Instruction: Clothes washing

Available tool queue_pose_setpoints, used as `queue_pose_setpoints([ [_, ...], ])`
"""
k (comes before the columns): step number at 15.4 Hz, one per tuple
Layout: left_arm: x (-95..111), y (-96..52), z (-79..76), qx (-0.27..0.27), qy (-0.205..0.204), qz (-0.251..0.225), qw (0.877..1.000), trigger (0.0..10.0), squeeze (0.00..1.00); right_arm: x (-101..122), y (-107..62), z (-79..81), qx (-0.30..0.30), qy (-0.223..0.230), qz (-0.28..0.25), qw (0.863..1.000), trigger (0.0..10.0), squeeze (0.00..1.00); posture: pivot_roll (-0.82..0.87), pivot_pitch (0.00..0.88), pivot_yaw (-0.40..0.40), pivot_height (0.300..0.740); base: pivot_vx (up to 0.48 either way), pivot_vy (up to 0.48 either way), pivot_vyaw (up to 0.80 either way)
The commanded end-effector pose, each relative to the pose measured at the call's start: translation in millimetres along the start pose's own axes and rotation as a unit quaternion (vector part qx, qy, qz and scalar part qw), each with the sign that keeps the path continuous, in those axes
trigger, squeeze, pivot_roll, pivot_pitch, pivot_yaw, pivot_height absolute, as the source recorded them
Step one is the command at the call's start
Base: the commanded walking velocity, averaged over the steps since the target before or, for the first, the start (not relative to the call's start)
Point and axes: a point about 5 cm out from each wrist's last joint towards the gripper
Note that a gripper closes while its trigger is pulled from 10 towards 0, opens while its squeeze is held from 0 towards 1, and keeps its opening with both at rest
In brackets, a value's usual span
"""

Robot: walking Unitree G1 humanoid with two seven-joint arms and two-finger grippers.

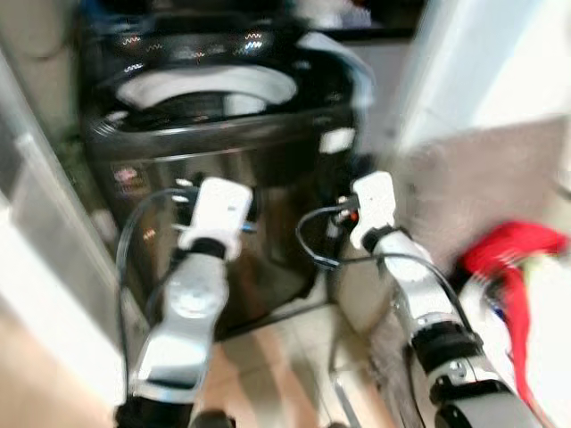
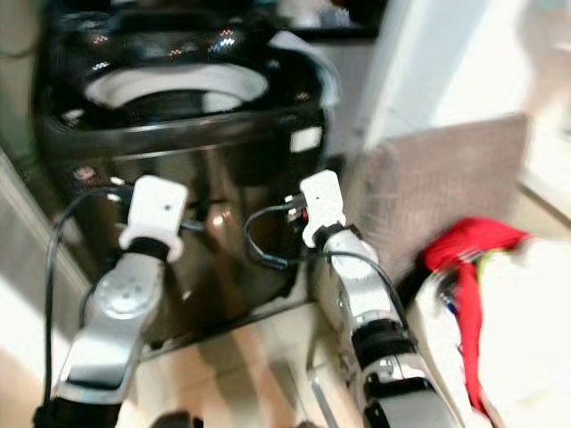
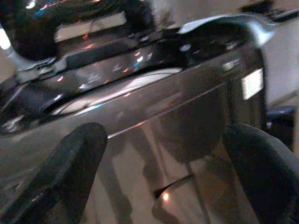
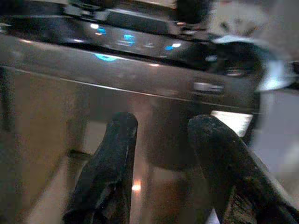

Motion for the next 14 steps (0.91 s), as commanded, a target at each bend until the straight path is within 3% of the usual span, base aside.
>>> queue_pose_setpoints([
  [1,-27.3,-6.4,2.3,-0.011,0.003,0.031,0.999,10.0,0.00,-21.9,-21.0,-14.0,-0.017,-0.014,0.044,0.999,10.0,0.00,0.07,0.029,-0.064,0.732,0.000,0.000,-0.68],
  [2,-67.1,-20.1,4.2,-0.014,-0.007,0.089,0.996,10.0,0.00,-62.9,-51.5,-13.1,-0.006,-0.020,0.122,0.992,10.0,0.00,0.05,0.030,-0.062,0.732,0.000,0.000,-0.71],
  [4,-116.8,-41.9,-6.8,-0.055,-0.016,0.175,0.983,10.0,0.00,-101.8,-79.6,-9.9,-0.032,0.013,0.219,0.975,10.0,0.00,0.04,0.026,-0.057,0.732,0.000,0.000,-0.73],
  [6,-126.7,-47.2,-6.1,-0.062,-0.015,0.181,0.981,10.0,0.00,-84.8,-71.0,-13.4,-0.042,-0.011,0.168,0.985,10.0,0.00,0.04,0.026,-0.052,0.732,0.000,0.000,-0.74],
  [8,-124.0,-42.3,-7.2,-0.067,-0.009,0.158,0.985,10.0,0.00,-50.4,-49.1,-28.7,-0.073,-0.096,0.078,0.990,10.0,0.00,0.02,0.021,-0.034,0.732,0.000,0.000,-0.66],
  [9,-126.6,-39.4,-10.4,-0.072,-0.002,0.159,0.985,10.0,0.00,-50.7,-42.1,-37.2,-0.100,-0.077,0.101,0.987,10.0,0.00,0.01,0.012,-0.031,0.732,0.000,0.000,0.00],
  [10,-145.3,-42.6,-8.6,-0.062,0.015,0.207,0.976,10.0,0.00,-85.6,-56.1,-27.9,-0.071,-0.035,0.216,0.973,10.0,0.00,0.00,0.004,-0.031,0.732,0.000,0.000,0.00],
  [11,-162.5,-48.4,-4.6,-0.052,0.019,0.244,0.968,10.0,0.00,-107.2,-73.1,-13.9,-0.027,-0.025,0.273,0.961,10.0,0.00,0.00,0.004,-0.031,0.732,0.000,0.000,0.00],
  [12,-170.5,-52.3,-3.5,-0.053,0.021,0.259,0.964,10.0,0.00,-113.2,-80.4,-8.7,-0.006,-0.036,0.283,0.959,10.0,0.00,0.00,0.000,-0.028,0.732,0.000,0.000,0.00],
  [13,-177.6,-57.6,-0.4,-0.052,0.034,0.271,0.961,10.0,0.00,-107.3,-81.7,-26.4,-0.065,-0.109,0.266,0.955,10.0,0.00,0.00,0.000,-0.028,0.732,0.000,0.000,0.00],
  [14,-181.3,-61.7,2.7,-0.049,0.029,0.276,0.959,10.0,0.00,-77.4,-71.0,-61.9,-0.178,-0.190,0.188,0.947,10.0,0.00,0.00,0.000,-0.028,0.732,0.000,0.000,0.00],
])
Point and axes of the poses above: a point about 5 cm out from each wrist's last joint towards the gripper, its own y axis pointing out of the wrist towards the gripper, its own x axis along the axis of the wrist's last joint, z = x × y, and after that the axes turned 8 degrees about -y, right-handed
